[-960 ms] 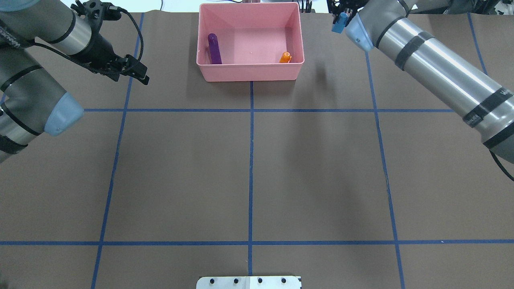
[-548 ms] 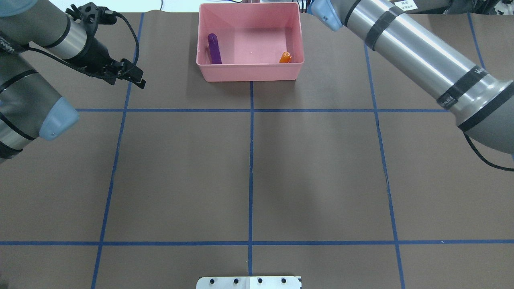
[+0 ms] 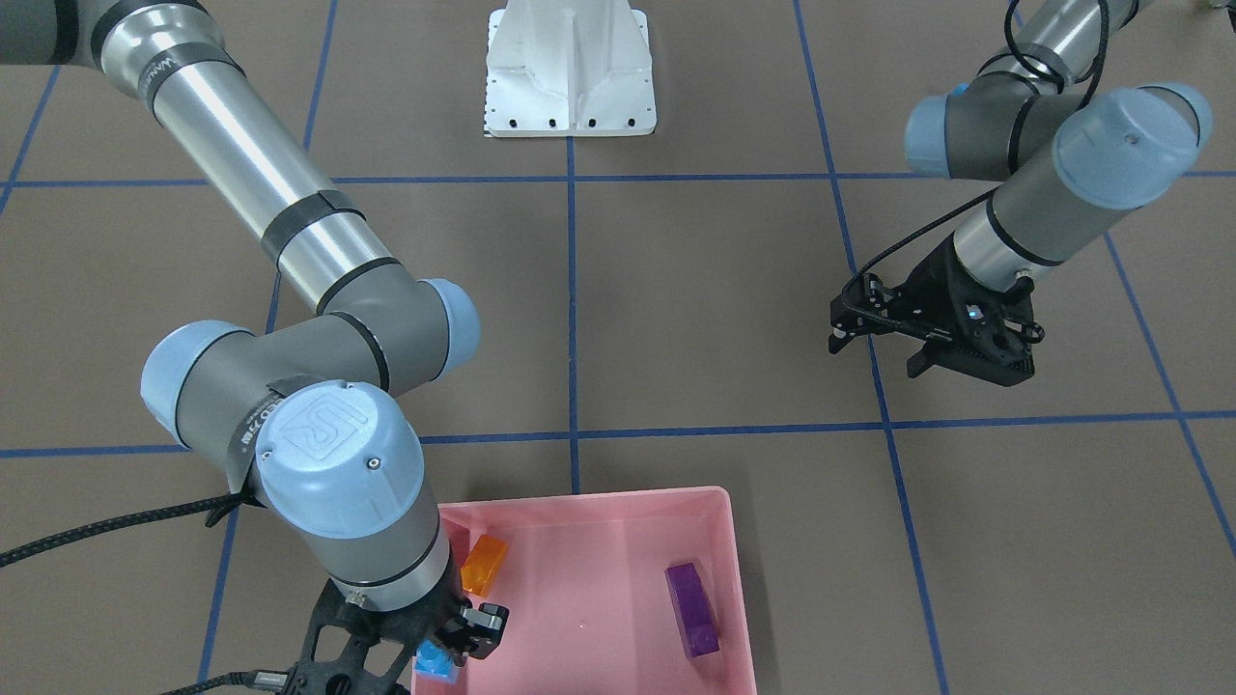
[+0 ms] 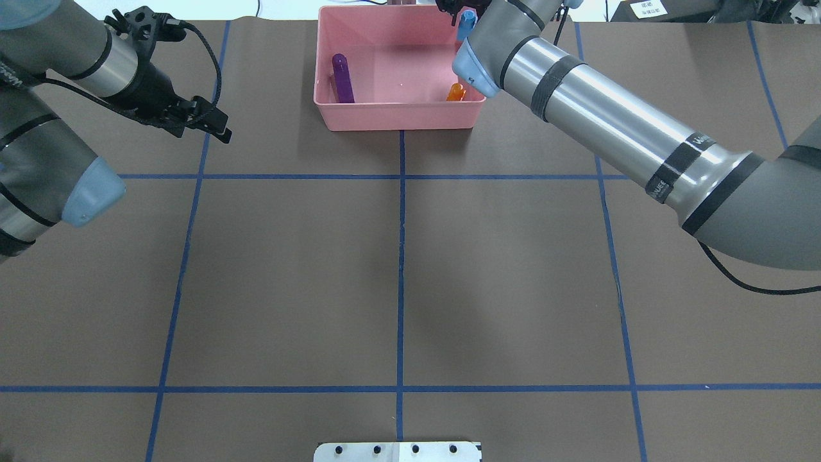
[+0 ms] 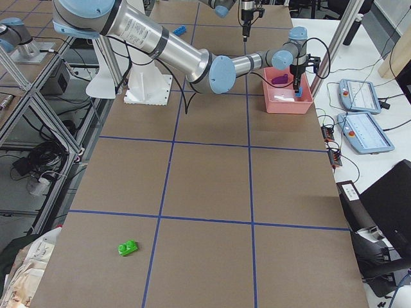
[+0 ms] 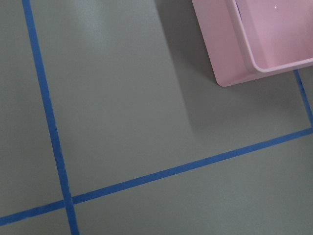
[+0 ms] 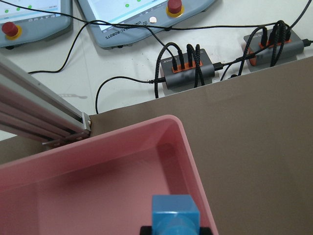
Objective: Put all blocks into box
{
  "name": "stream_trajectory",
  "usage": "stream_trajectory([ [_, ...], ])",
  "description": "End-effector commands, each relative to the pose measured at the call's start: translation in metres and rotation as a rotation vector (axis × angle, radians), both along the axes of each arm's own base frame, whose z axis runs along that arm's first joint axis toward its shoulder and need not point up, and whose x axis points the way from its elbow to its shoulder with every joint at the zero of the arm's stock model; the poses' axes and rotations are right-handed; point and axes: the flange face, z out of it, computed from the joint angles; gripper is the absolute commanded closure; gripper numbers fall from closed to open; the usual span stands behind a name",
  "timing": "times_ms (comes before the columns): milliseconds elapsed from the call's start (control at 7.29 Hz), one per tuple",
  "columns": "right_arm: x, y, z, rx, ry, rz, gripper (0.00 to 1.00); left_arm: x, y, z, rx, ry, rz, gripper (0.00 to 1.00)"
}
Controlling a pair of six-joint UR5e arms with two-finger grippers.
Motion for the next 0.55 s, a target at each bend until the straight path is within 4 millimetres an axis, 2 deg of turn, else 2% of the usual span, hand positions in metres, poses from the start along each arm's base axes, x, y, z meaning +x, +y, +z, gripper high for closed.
stream_trajectory([
  [0, -0.005, 0.003, 0.008, -0.003, 0.006, -0.022, 0.01, 0.0, 0.0, 0.002, -0.002, -0.003, -0.001, 0.0],
  [274, 0.015, 0.0, 0.0, -0.058, -0.013, -0.054, 0.01, -0.004, 0.003, 0.003, -0.003, 0.001, -0.001, 0.0],
  [411, 0.036, 0.004, -0.016, -0.089, 0.014, -0.091, 0.01, -0.016, 0.021, 0.019, -0.01, -0.004, 0.003, 0.0],
])
